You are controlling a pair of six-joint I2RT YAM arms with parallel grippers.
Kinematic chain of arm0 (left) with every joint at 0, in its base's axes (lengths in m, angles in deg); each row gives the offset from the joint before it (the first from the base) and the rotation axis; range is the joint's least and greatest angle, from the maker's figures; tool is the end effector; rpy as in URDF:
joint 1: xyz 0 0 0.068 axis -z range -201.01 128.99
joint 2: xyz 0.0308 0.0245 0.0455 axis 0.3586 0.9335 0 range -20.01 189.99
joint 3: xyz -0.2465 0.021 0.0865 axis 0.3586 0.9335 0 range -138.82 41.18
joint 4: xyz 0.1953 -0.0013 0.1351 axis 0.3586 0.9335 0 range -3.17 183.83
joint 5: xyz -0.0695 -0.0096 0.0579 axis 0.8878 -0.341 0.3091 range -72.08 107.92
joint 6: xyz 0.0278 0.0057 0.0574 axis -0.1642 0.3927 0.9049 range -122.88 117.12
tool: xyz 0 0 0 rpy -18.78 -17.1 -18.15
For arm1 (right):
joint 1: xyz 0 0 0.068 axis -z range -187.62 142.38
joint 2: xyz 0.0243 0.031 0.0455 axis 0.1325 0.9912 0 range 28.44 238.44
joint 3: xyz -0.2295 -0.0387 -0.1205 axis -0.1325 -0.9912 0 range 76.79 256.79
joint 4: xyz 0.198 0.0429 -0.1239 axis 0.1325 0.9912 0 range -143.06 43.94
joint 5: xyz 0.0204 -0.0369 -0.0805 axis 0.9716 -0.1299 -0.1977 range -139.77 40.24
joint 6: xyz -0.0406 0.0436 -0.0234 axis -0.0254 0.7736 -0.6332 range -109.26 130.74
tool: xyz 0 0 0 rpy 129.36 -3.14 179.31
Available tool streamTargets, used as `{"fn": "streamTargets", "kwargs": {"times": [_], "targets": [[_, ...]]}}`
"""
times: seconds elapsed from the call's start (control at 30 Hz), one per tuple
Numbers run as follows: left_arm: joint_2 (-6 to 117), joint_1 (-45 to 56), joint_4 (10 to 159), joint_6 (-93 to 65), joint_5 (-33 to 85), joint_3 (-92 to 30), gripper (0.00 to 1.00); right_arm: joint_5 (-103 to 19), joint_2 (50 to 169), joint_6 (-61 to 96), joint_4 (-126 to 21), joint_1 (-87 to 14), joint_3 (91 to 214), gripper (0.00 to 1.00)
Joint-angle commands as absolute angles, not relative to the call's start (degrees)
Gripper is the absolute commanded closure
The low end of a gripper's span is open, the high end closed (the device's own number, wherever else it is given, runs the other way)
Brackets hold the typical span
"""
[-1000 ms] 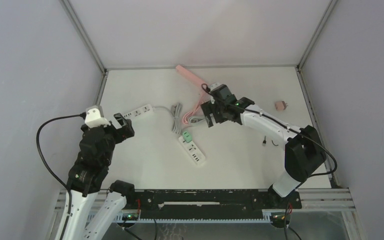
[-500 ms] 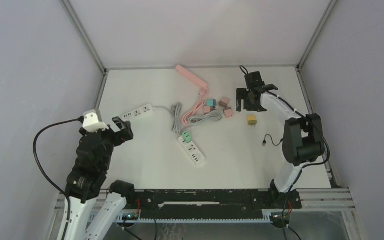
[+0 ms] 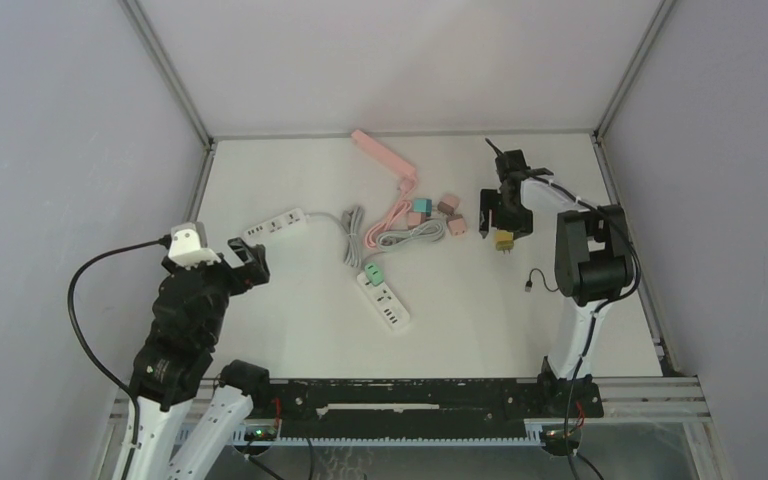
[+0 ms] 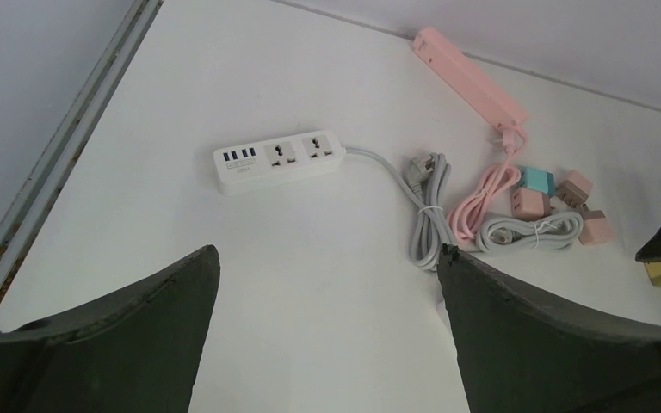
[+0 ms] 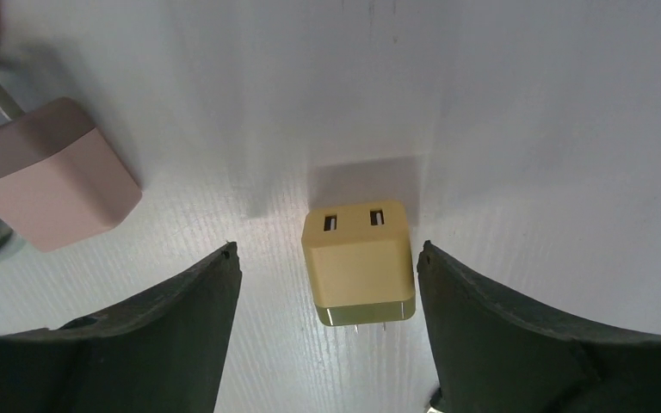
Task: Insert the plug
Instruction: Pick up the plug from the center of the board.
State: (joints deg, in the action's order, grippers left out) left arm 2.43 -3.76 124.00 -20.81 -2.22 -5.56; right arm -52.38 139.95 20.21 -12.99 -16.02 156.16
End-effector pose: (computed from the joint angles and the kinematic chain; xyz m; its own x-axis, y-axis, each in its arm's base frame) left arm 0.0805 -0.0070 0.3281 -0.1893 -0.2439 -0.9511 -0.1055 0.9681 -0.2273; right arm 0.3644 0.0516 0.1655 -0.9508 0.0256 -0.3086 0.0246 0.9997 0.0074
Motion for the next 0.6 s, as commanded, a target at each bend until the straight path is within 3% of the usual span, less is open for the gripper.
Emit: {"fn": "streamTargets", "kwargs": {"times": [0.0, 0.57], "targets": [[2.04, -3.5, 121.55, -19.41, -0.62, -4.7, 0.0, -51.09, 140.43, 19.53, -12.36, -15.44, 158.89, 0.2], [1.87, -3.44, 120.87, -19.23, 1.75, -4.37, 0.0, -53.3, 142.85, 19.07, -10.91, -15.63, 159.52, 0.36]]}}
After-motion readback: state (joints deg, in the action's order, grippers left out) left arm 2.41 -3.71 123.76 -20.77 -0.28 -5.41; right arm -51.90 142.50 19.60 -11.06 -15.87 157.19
